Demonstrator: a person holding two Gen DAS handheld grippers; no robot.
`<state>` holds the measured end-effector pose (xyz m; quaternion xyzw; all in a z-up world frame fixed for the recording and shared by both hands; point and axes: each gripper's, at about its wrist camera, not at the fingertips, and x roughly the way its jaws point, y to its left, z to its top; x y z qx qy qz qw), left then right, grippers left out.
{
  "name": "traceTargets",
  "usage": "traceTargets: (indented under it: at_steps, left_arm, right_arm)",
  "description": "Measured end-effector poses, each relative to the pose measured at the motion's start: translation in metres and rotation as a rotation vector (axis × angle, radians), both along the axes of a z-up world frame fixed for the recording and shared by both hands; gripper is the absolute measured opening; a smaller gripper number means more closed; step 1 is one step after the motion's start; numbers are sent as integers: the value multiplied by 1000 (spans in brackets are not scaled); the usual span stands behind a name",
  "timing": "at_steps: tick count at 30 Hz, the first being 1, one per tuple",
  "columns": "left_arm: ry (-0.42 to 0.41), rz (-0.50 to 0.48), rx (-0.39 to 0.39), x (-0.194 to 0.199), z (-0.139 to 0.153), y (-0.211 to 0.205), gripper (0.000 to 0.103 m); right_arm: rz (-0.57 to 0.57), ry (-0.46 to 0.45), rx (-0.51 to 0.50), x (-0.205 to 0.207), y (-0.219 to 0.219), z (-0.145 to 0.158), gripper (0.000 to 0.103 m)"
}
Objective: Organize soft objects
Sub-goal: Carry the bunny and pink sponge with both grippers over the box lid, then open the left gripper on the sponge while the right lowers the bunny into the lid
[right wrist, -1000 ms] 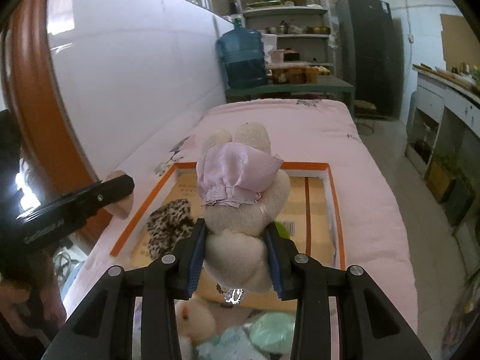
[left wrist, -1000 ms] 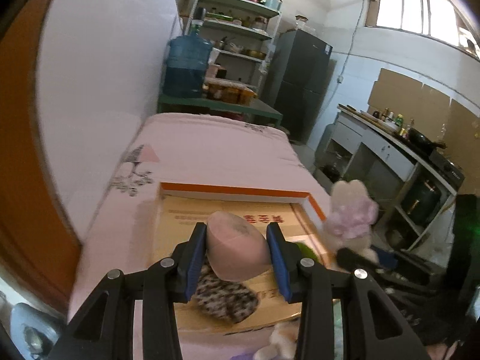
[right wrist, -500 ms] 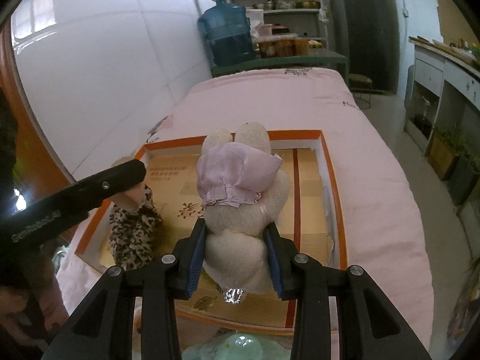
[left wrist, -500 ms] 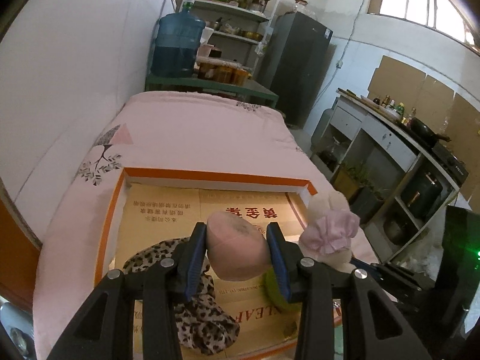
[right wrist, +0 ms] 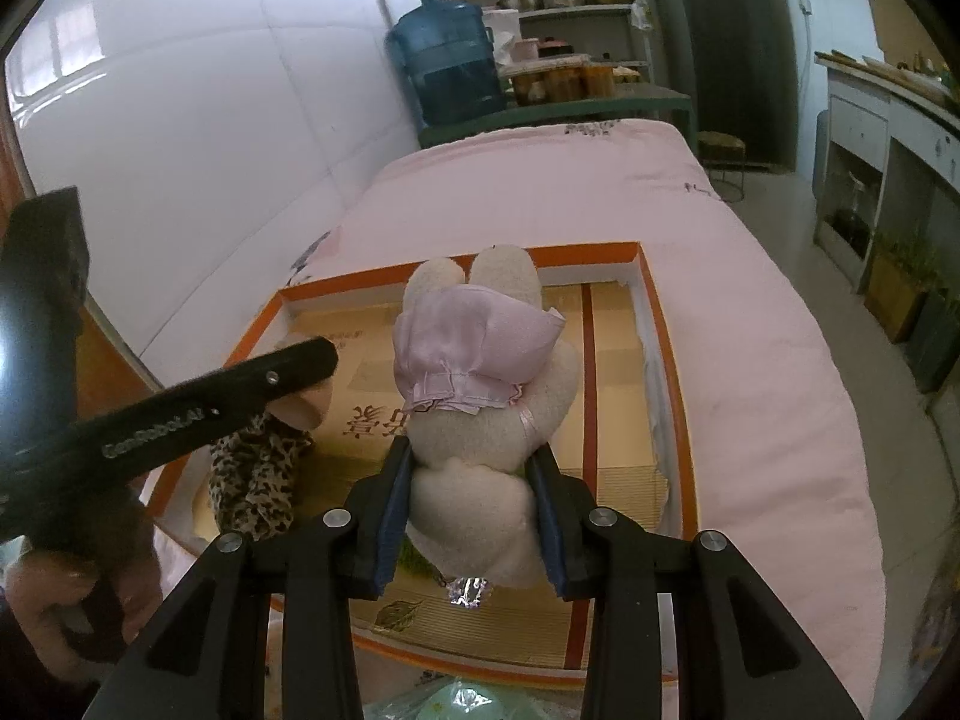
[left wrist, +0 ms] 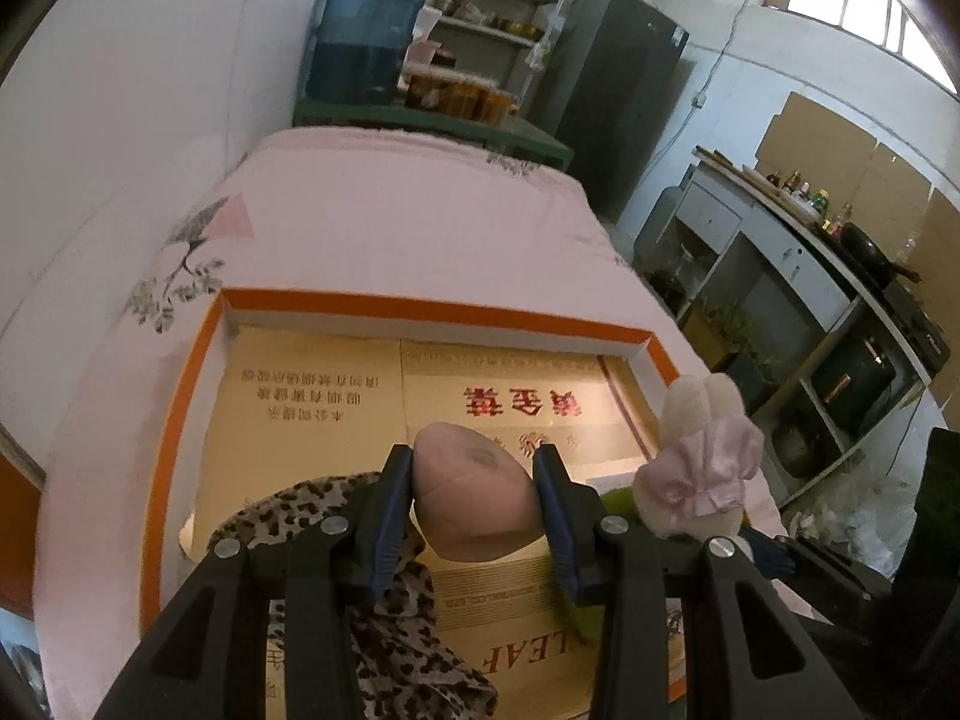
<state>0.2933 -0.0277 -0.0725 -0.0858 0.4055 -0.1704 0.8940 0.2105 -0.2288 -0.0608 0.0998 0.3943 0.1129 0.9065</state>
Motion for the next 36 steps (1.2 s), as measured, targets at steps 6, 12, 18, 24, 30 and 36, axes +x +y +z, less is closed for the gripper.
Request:
traceTargets:
  at_steps: [6, 12, 18, 24, 30, 36]
  left_arm:
    - [51, -4, 0, 10, -12, 0, 41]
    - [140, -6, -40, 22, -27, 5, 43]
    - [157, 4, -46, 23, -27, 7, 49]
    - [125, 13, 43, 11, -19, -3, 56]
    - [74, 28, 59, -2, -4, -5, 65]
    - [34, 34, 64, -16, 9, -5, 66]
  right_arm:
    - [0, 9, 1, 4, 1, -3, 39]
    - [5, 15, 8, 5, 1, -4, 41]
    - [6, 19, 19, 5, 0, -6, 42]
    - [12, 21, 9, 3, 1, -4, 48]
    - [6, -7, -47, -2, 7, 2, 59]
    - [11, -22, -87, -10, 14, 8, 60]
